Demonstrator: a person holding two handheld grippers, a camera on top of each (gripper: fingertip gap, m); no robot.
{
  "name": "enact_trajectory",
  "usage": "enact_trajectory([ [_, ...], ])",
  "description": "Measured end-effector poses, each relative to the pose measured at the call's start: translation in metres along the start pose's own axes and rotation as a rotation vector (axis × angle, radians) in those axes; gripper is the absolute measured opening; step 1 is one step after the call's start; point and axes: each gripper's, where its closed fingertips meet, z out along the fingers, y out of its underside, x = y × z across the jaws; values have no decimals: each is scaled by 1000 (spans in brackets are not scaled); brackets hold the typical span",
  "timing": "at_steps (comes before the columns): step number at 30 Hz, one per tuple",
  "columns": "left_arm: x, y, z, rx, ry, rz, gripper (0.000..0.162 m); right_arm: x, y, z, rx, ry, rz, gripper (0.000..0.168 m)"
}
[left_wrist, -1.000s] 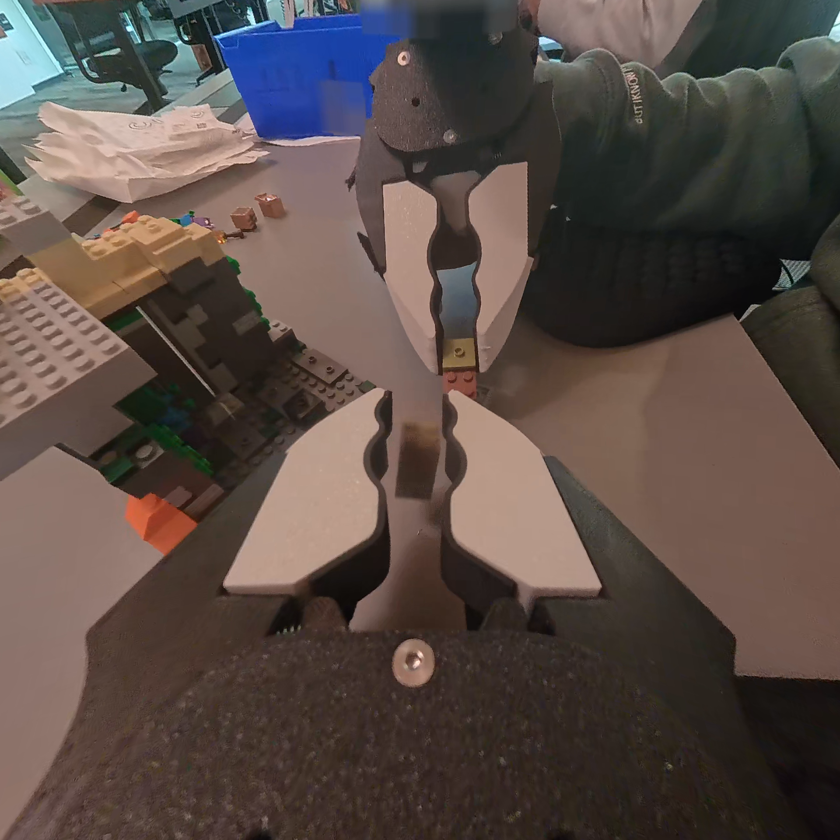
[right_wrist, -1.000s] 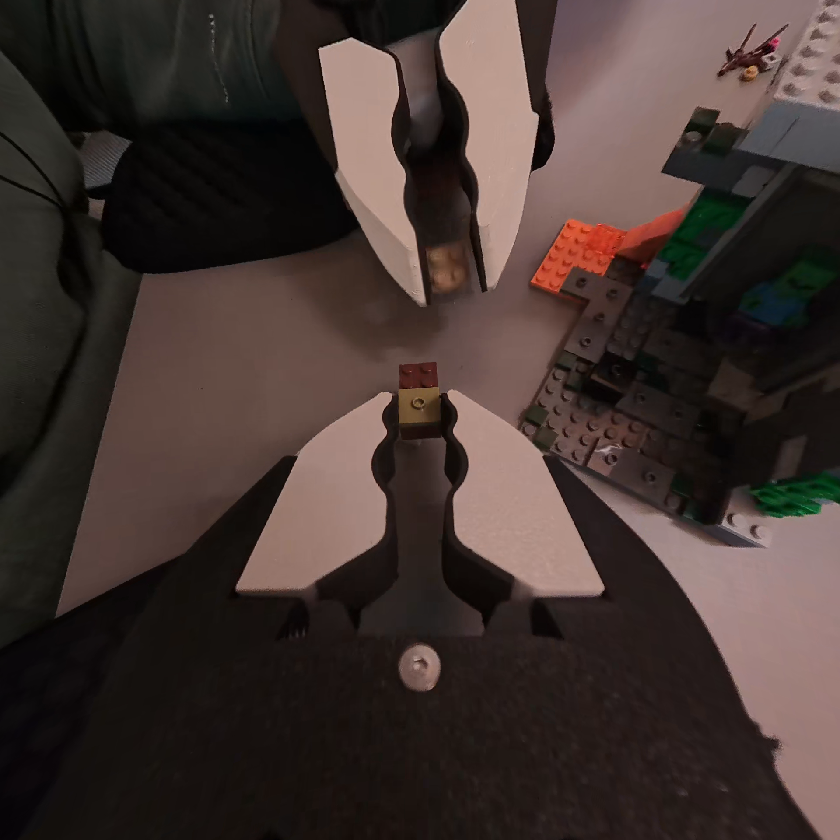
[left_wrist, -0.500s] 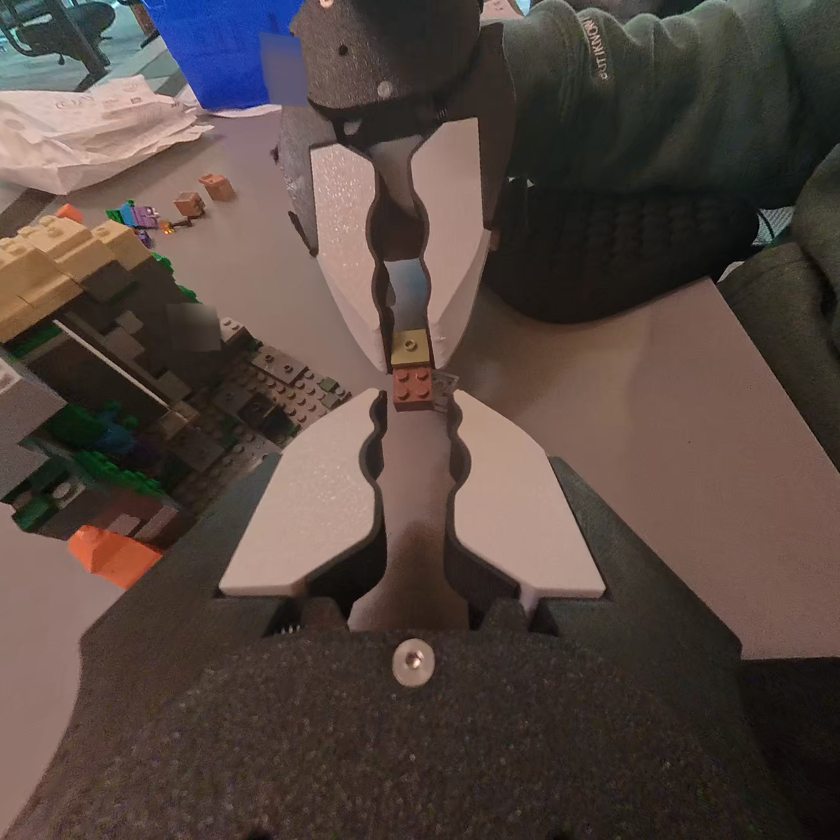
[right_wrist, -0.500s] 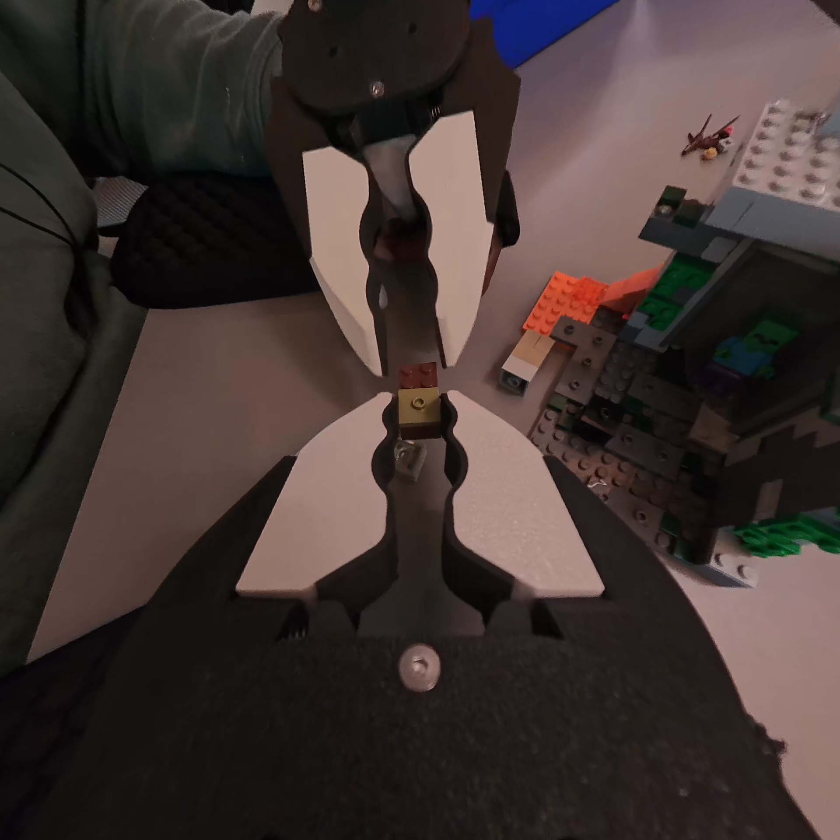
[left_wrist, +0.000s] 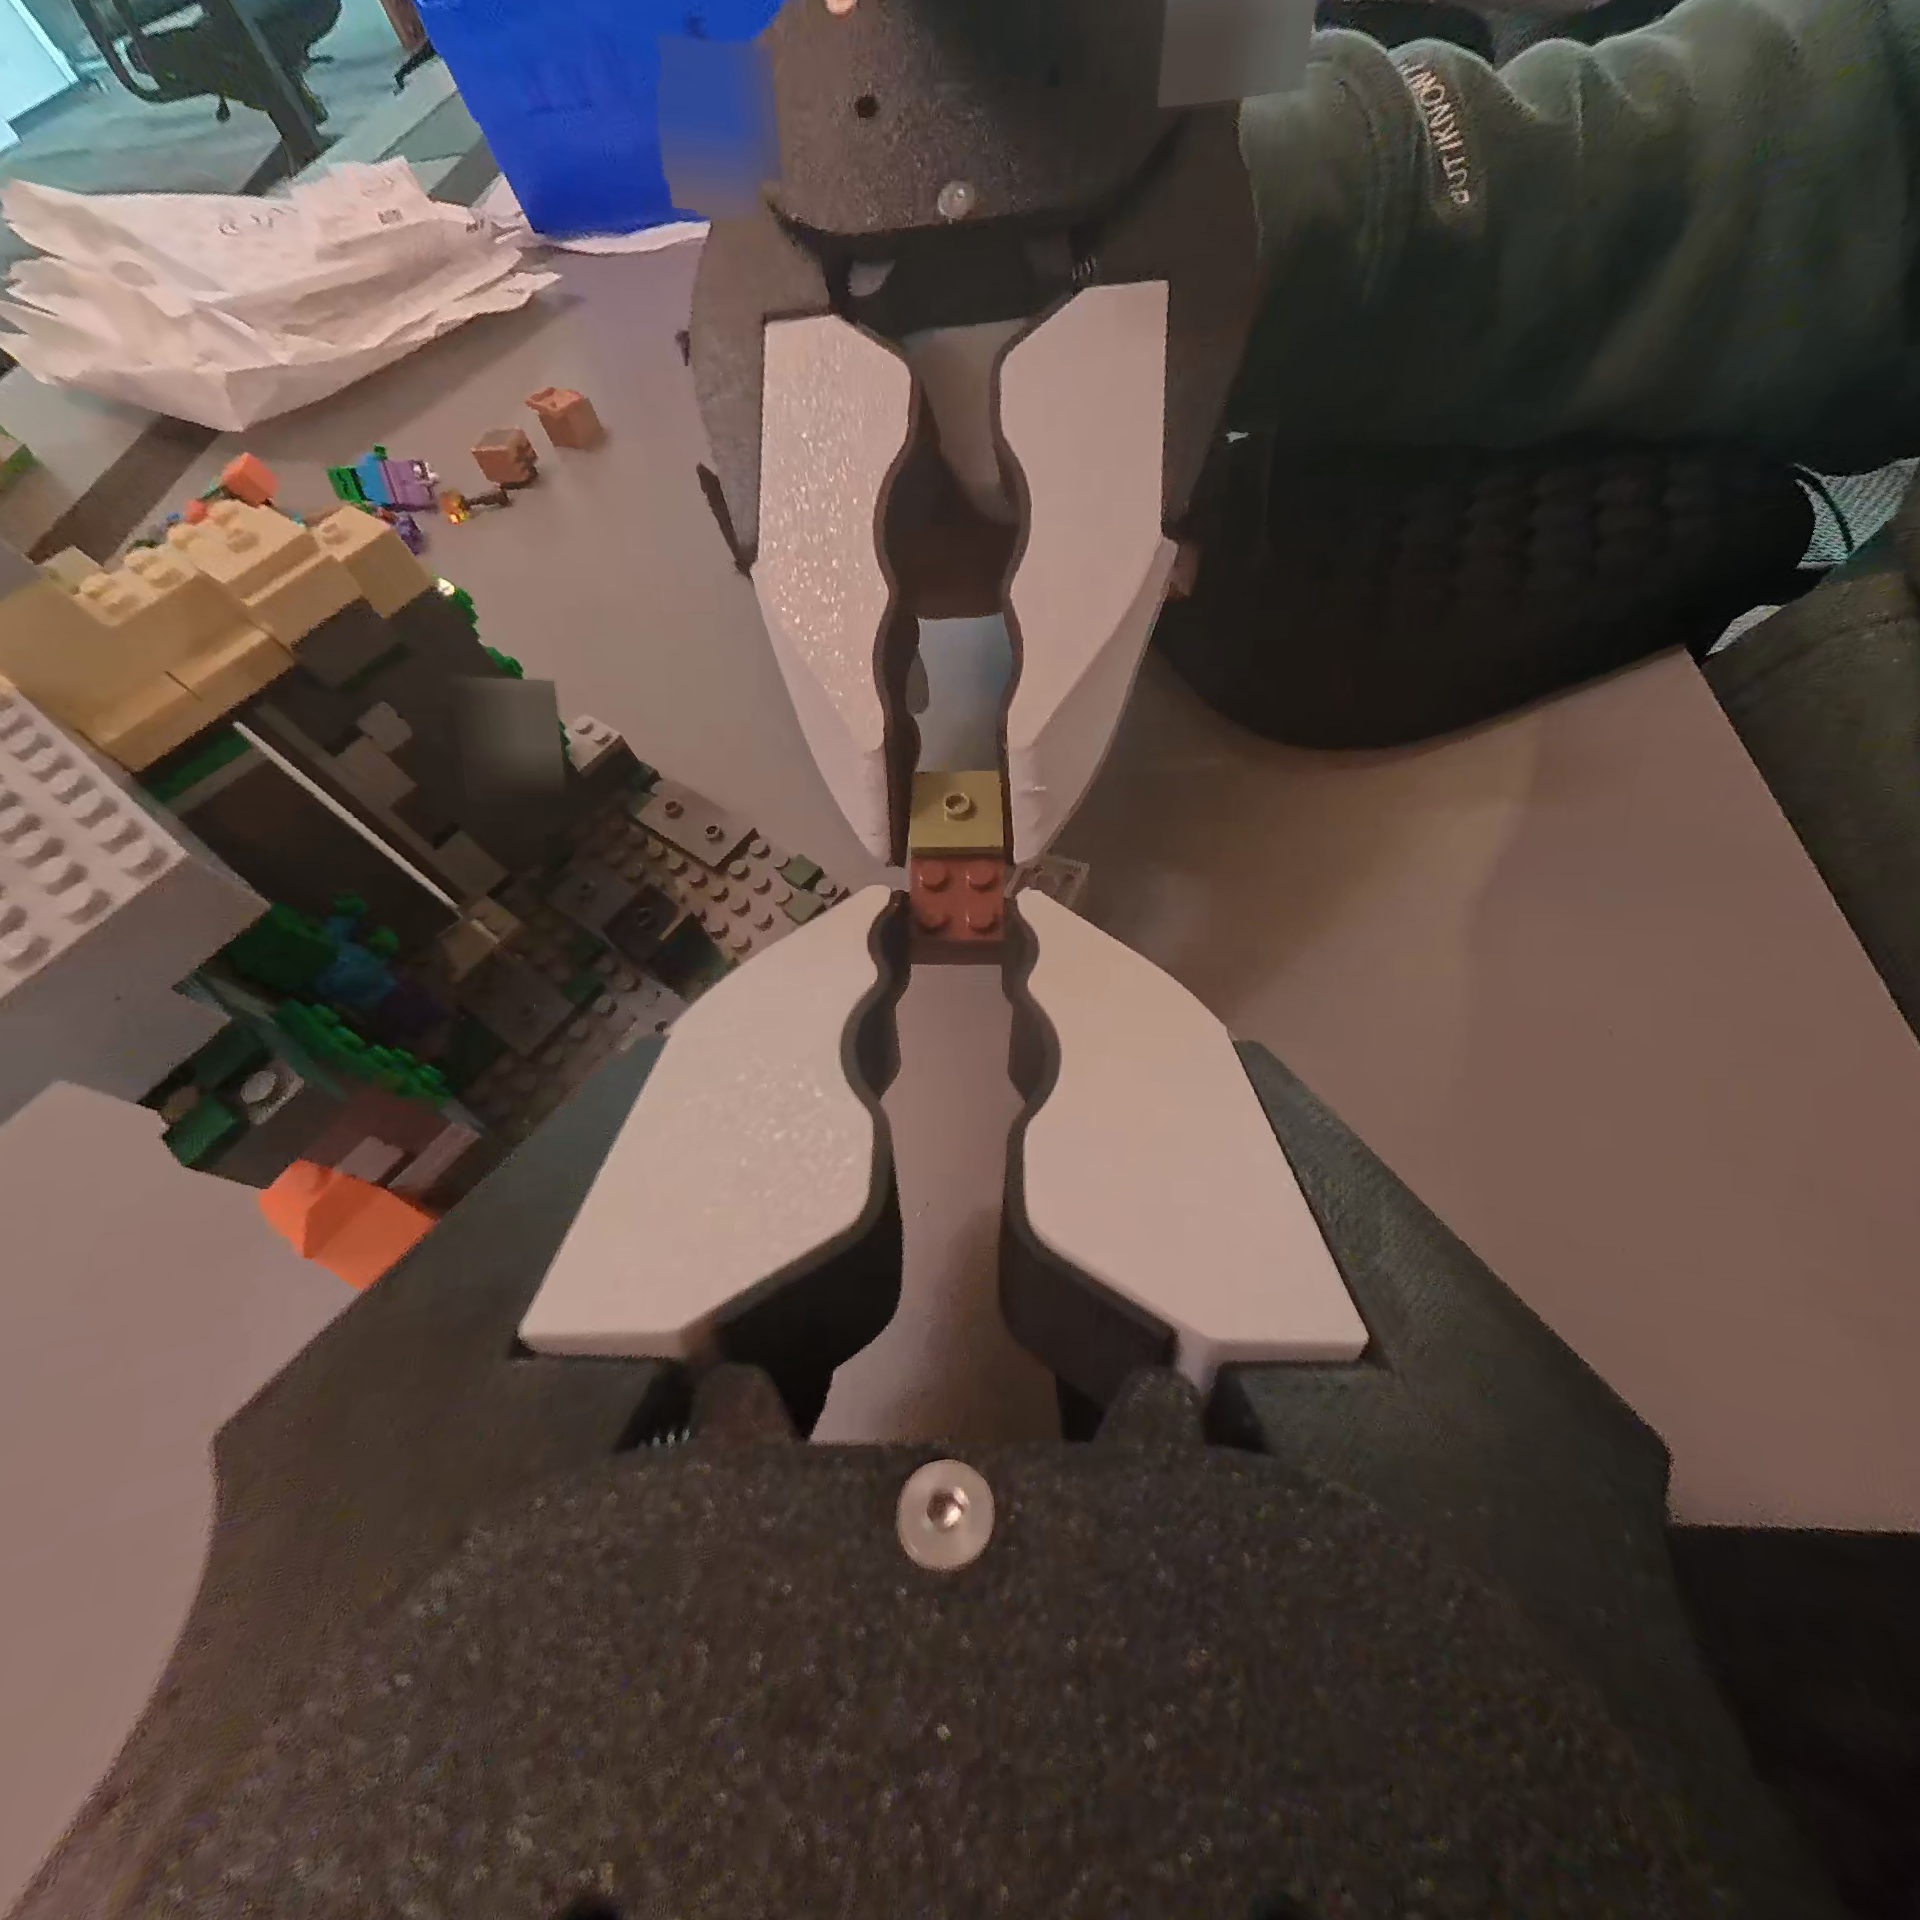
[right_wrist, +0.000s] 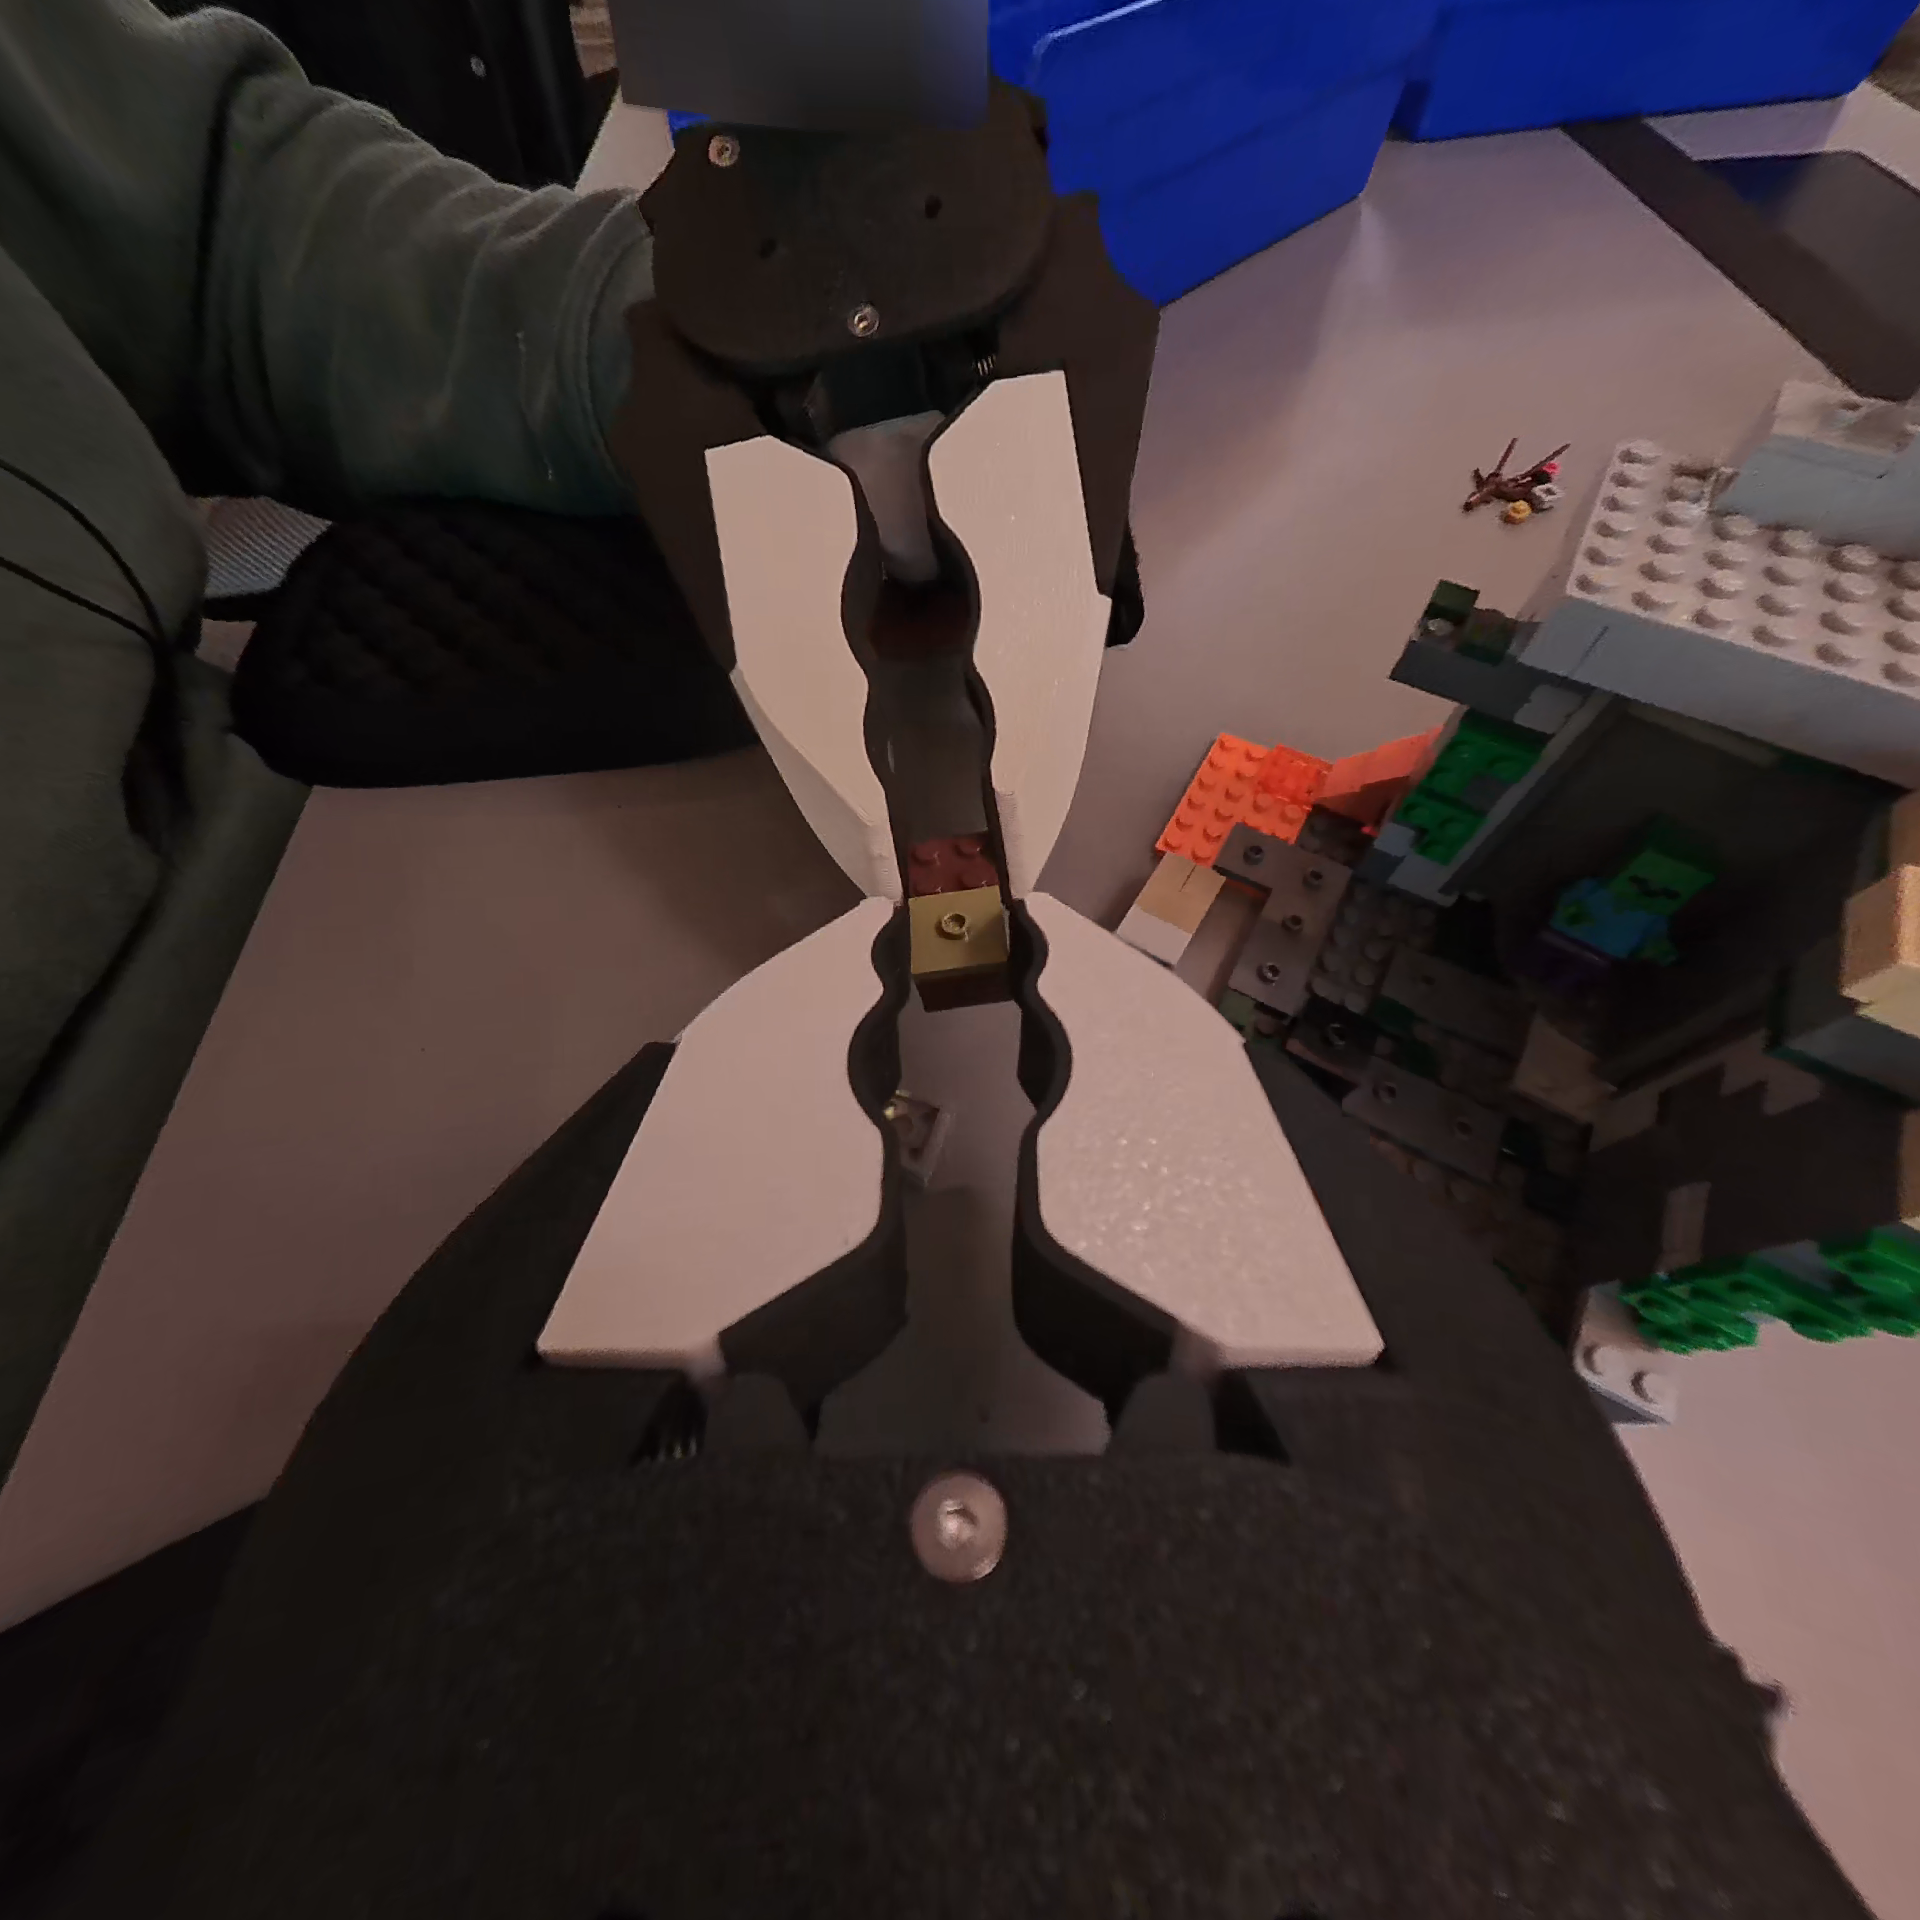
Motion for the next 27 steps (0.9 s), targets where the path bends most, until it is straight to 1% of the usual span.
enact_trajectory([
  [4,-3,5,1,-29,-2,-32,17,4,1,3,-26,55,-49,20],
  [6,-2,6,1,-33,0,-34,17,4,1,3,-33,62,-62,17],
  [8,-3,5,0,-28,-8,-24,17,4,0,2,-32,60,-50,16],
  [10,-3,1,-1,-11,-21,7,17,3,-4,-1,-16,36,2,16],
  [13,-4,-5,-1,-4,-77,85,17,3,-8,-5,30,-25,112,16],
  [17,-7,-14,-5,31,-141,168,17,3,-18,-11,129,-89,204,15],
  [18,-3,-15,-6,28,-135,214,17,3,-26,-16,190,-115,229,8],
  [19,-12,-15,-6,7,-222,273,17,1,-37,-23,263,-159,266,0],
  [20,-15,-15,-7,-3,-269,328,17,1,-41,-28,294,-182,285,0],
  [22,-13,-24,-11,51,-261,299,17,3,-37,-28,280,-138,238,0],
  [24,-18,-23,-14,51,-264,258,17,9,-38,-28,285,-58,190,0],
  [27,-21,-16,-13,27,-250,217,17,11,-38,-28,252,69,35,0],
])
